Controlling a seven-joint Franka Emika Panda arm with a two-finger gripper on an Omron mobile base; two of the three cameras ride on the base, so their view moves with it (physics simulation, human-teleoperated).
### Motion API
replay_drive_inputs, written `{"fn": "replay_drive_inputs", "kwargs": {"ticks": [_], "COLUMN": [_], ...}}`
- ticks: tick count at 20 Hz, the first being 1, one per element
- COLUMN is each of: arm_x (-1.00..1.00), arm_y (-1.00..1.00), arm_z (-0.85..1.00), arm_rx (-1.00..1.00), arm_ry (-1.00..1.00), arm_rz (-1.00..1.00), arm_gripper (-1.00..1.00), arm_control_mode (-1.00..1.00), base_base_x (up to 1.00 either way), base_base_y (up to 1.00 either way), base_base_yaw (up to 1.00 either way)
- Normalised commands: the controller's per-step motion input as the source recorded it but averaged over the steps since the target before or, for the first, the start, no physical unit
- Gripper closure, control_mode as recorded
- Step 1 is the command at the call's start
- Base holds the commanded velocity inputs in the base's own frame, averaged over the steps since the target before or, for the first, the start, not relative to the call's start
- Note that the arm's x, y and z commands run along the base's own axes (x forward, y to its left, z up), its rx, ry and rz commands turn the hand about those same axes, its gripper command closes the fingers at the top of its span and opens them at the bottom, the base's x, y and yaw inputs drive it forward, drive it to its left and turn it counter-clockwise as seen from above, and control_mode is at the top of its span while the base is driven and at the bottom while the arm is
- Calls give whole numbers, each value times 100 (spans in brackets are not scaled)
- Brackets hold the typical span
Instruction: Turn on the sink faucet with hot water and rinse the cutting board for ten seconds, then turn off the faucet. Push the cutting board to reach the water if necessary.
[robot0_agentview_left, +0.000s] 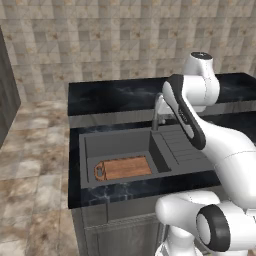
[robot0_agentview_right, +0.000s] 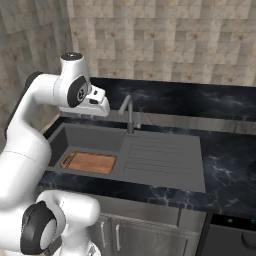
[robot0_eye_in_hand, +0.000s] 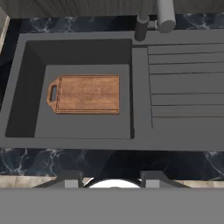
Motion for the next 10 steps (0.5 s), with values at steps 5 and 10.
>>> {"fn": "replay_drive_inputs", "kwargs": {"ticks": [5, 10], "arm_x": [0, 0], "arm_y": [0, -1], "arm_z": [0, 7], "arm_rx": [0, 0], "arm_ry": [-3, 0], "arm_rz": [0, 0], "arm_gripper": [-100, -100], "arm_control_mode": [-100, -100], "base_base_x": [0, 0], "base_base_y": [0, 0], "base_base_yaw": [0, 0]}}
